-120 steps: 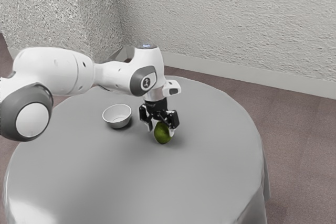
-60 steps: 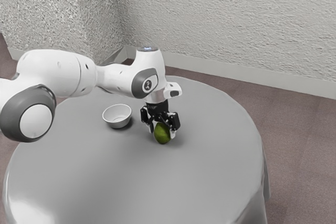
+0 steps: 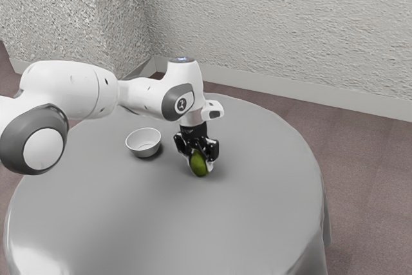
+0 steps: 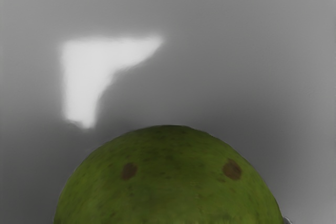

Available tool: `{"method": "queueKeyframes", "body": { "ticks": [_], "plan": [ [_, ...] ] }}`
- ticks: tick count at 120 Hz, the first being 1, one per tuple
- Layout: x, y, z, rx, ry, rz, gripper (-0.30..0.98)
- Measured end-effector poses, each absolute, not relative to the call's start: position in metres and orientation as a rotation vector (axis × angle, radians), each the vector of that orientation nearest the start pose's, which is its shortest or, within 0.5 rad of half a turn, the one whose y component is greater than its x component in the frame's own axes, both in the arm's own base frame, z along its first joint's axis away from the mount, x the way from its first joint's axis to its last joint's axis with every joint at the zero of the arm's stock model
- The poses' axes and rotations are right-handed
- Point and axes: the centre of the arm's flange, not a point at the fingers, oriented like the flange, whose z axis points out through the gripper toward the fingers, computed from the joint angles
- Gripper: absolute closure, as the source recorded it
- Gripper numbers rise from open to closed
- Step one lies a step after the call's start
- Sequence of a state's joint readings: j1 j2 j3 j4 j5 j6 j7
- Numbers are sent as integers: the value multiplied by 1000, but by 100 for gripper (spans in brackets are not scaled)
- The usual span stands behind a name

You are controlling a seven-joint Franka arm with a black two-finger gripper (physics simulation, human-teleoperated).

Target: Place the pear in the bowl.

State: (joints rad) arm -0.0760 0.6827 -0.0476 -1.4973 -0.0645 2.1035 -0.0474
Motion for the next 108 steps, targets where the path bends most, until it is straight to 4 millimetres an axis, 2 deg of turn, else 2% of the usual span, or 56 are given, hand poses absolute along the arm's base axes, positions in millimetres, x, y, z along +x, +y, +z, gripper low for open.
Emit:
{"method": "queueKeyframes", "body": {
  "ticks": [12, 35, 48, 66, 87, 108],
  "plan": [
    [701, -85, 268, -3208, 55, 116, 41],
    [703, -73, 305, -3181, 27, 27, 55],
    [696, -46, 331, -3149, -32, -15, 61],
    [680, 0, 360, -3113, -148, -44, 66],
    [674, 45, 371, -3087, -263, -55, 68],
    [669, 90, 375, -3064, -372, -55, 61]
  ]
}}
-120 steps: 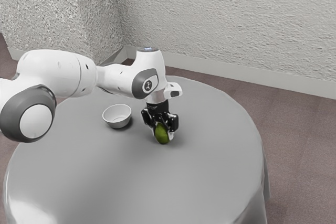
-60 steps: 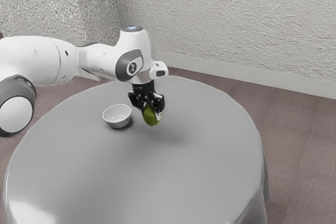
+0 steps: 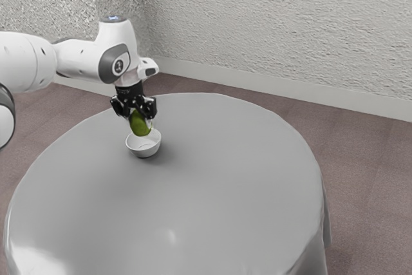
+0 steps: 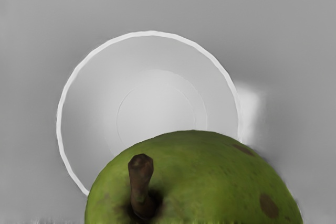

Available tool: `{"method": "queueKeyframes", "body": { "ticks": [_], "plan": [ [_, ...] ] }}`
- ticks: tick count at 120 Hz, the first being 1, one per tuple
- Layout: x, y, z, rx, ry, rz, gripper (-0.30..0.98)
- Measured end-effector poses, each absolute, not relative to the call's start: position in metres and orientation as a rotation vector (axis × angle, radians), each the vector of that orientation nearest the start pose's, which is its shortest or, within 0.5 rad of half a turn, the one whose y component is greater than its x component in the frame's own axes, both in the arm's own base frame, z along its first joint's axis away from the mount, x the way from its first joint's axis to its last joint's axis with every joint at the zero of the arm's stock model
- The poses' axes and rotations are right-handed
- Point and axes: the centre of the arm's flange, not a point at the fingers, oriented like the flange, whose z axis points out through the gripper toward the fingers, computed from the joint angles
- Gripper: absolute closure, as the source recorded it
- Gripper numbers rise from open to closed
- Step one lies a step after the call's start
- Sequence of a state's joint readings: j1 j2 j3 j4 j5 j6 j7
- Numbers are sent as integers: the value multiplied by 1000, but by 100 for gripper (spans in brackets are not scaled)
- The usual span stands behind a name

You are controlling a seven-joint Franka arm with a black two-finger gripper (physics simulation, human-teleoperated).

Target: Place the pear in the bowl.

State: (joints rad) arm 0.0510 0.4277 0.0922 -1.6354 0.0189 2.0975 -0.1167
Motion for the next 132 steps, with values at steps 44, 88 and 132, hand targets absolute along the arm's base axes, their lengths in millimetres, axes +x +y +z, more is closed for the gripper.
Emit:
{"method": "queueKeyframes", "body": {
  "ticks": [44, 88, 132],
  "plan": [
    [676, 136, 365, -3068, -455, -57, 45],
    [681, 125, 351, -3124, -396, -34, 14],
    [632, 82, 473, -3145, -258, -221, 2]
  ]
}}
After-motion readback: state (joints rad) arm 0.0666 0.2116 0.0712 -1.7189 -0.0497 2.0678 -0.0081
